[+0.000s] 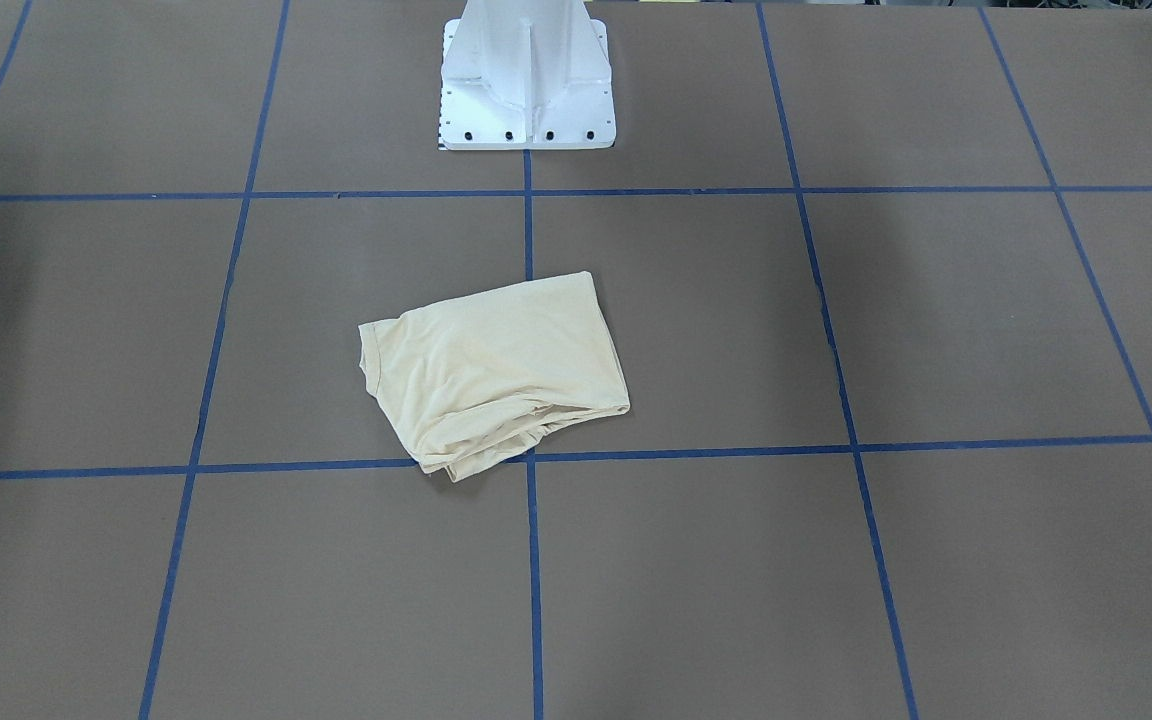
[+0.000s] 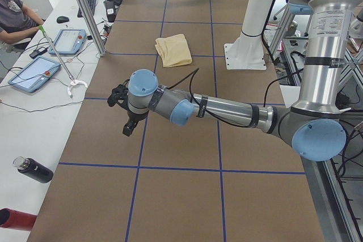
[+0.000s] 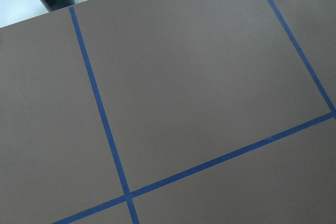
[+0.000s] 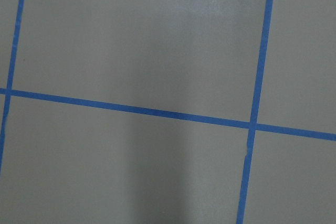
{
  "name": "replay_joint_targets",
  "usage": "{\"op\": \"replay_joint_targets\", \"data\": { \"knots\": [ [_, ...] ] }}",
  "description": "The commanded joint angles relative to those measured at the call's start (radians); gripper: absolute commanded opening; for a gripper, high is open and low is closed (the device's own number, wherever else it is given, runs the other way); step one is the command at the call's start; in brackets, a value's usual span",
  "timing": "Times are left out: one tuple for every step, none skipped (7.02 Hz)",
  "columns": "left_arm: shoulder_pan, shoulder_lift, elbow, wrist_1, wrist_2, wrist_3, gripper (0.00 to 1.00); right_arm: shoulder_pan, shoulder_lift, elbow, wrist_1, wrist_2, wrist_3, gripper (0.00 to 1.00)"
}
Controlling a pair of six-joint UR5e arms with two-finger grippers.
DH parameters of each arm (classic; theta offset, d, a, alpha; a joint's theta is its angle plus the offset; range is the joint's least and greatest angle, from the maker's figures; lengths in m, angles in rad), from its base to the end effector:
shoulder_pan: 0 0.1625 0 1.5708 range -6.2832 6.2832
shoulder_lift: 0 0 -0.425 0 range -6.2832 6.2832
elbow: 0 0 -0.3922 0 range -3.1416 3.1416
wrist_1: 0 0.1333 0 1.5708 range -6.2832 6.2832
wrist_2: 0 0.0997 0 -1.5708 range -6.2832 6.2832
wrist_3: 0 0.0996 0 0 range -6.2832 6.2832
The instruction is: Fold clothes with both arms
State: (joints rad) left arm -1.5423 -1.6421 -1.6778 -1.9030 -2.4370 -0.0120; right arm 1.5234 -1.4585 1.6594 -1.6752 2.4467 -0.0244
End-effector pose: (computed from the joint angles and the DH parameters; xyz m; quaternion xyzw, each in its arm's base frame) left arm -0.0422 -0.5362 0.5244 0.2209 0.4106 0.1132 0.8774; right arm 0.0313 -0.5394 0.5604 0.0388 -0.4241 -0.0529 0.9033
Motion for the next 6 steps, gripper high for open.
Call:
{"op": "replay_joint_targets", "data": {
  "knots": [
    [0.001, -0.005, -0.023, -0.01, -0.028, -0.002, 1.0, -0.002, 0.003, 0.014, 0.0, 0.0, 0.001, 1.0],
    [0.001, 0.007, -0.064, -0.007, -0.055, -0.002, 1.0, -0.002, 0.003, 0.016, 0.0, 0.003, 0.001, 1.0],
    [0.001, 0.008, -0.066, -0.008, -0.057, -0.002, 1.0, -0.002, 0.003, 0.016, 0.0, 0.005, 0.0, 1.0],
    [0.002, 0.004, -0.056, -0.013, -0.057, 0.004, 1.0, -0.009, 0.004, 0.016, 0.0, 0.005, -0.002, 1.0],
    [0.004, 0.002, -0.06, -0.014, -0.057, 0.007, 1.0, -0.014, 0.018, 0.008, 0.029, 0.003, 0.004, 1.0],
    [0.002, 0.005, -0.063, -0.011, -0.056, 0.007, 1.0, -0.015, 0.014, 0.011, 0.043, 0.005, 0.004, 1.0]
  ]
}}
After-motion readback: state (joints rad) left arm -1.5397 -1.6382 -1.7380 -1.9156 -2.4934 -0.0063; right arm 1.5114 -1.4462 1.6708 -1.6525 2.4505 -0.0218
